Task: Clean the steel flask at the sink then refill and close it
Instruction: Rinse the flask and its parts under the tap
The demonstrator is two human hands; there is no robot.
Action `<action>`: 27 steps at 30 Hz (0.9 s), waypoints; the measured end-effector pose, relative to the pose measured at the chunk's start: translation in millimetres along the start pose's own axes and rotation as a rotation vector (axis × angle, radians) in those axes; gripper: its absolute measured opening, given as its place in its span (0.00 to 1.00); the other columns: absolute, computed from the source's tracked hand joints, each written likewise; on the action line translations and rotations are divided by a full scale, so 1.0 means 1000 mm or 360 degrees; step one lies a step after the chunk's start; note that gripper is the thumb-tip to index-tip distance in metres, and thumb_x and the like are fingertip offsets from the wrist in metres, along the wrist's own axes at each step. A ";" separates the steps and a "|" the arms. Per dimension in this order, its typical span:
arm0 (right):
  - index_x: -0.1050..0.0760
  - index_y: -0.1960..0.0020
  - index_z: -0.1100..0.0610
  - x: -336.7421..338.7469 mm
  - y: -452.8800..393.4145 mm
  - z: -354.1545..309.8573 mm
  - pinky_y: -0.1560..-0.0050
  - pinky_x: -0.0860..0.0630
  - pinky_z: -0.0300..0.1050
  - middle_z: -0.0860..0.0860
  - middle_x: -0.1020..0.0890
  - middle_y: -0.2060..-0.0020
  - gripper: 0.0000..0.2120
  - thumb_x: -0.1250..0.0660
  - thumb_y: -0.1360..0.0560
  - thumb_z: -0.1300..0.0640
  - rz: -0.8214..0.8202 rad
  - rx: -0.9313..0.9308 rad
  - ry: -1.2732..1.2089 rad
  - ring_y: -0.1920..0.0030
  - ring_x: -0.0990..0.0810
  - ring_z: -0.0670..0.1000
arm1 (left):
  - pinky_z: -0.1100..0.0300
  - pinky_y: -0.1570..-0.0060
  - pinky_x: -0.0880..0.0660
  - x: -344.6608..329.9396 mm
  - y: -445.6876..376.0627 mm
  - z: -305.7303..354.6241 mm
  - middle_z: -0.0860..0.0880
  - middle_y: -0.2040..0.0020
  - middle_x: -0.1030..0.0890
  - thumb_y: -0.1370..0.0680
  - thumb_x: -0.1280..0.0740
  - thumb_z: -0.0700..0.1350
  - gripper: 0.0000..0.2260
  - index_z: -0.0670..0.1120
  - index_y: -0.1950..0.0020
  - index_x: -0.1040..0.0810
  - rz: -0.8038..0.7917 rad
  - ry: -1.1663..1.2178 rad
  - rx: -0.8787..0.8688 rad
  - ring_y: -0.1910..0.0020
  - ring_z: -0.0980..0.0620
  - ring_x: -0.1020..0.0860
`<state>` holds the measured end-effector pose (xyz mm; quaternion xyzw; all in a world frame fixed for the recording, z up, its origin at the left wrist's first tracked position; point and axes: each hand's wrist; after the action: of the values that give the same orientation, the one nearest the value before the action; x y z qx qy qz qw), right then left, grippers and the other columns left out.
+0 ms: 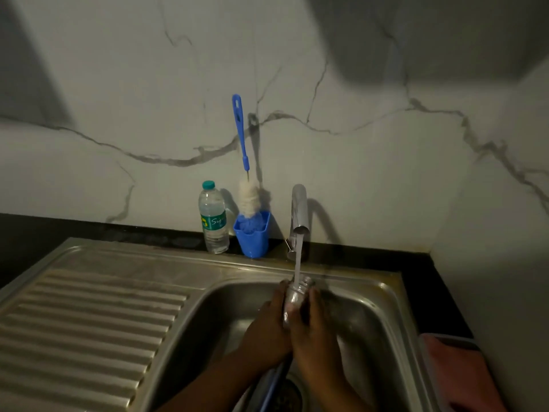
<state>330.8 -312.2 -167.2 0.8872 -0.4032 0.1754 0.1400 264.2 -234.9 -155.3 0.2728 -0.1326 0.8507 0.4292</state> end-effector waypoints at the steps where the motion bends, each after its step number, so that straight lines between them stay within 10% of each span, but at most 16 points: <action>1: 0.55 0.23 0.46 0.001 0.007 -0.001 0.25 0.46 0.51 0.43 0.49 0.24 0.37 0.49 0.27 0.33 -0.0008 0.0125 0.0256 0.25 0.47 0.48 | 0.82 0.43 0.41 -0.005 -0.002 -0.006 0.53 0.28 0.33 0.23 0.34 0.55 0.31 0.62 0.29 0.53 -0.0019 -0.0036 -0.0005 0.34 0.62 0.30; 5: 0.68 0.24 0.47 -0.007 0.002 0.001 0.25 0.58 0.53 0.43 0.62 0.25 0.39 0.55 0.25 0.31 -0.0077 0.0115 0.0717 0.23 0.57 0.50 | 0.86 0.47 0.45 -0.023 0.000 -0.024 0.57 0.28 0.38 0.30 0.40 0.69 0.39 0.60 0.26 0.56 0.0041 0.0006 0.0132 0.34 0.65 0.37; 10: 0.54 0.23 0.48 -0.017 -0.016 0.007 0.32 0.34 0.56 0.52 0.33 0.29 0.53 0.53 0.40 0.18 -0.0003 -0.0315 0.0033 0.32 0.30 0.54 | 0.64 0.39 0.28 -0.030 0.005 -0.029 0.61 0.31 0.29 0.29 0.39 0.70 0.35 0.60 0.25 0.42 0.0279 0.0070 0.0043 0.35 0.64 0.28; 18: 0.66 0.24 0.56 -0.021 0.009 -0.022 0.25 0.54 0.48 0.55 0.61 0.23 0.46 0.49 0.27 0.30 -0.0092 -0.0029 0.0477 0.23 0.57 0.54 | 0.64 0.38 0.29 -0.019 0.020 -0.008 0.63 0.43 0.24 0.34 0.48 0.78 0.26 0.66 0.43 0.35 0.0349 0.0042 0.0072 0.44 0.70 0.26; 24: 0.40 0.28 0.49 -0.004 -0.011 -0.020 0.39 0.29 0.48 0.51 0.26 0.36 0.42 0.42 0.33 0.26 -0.0175 -0.0312 -0.0417 0.42 0.24 0.52 | 0.70 0.50 0.26 -0.021 0.020 -0.025 0.59 0.43 0.23 0.34 0.30 0.61 0.31 0.60 0.34 0.36 0.0317 -0.0045 0.0171 0.48 0.66 0.23; 27: 0.54 0.22 0.49 -0.011 0.005 -0.028 0.25 0.45 0.51 0.49 0.48 0.23 0.49 0.48 0.34 0.24 -0.0290 -0.0022 0.0015 0.25 0.45 0.51 | 0.75 0.42 0.38 -0.021 0.017 -0.033 0.53 0.39 0.24 0.28 0.41 0.63 0.27 0.52 0.34 0.28 0.0279 -0.0130 0.0189 0.38 0.56 0.26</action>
<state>314.8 -297.6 -146.2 0.9183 -0.3213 0.1635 0.1634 248.9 -243.4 -194.1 0.3196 -0.1225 0.8796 0.3305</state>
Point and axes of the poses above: each hand's wrist, its own y-axis away from the middle knuckle, its own x-axis out of the back of the hand, z = x × y
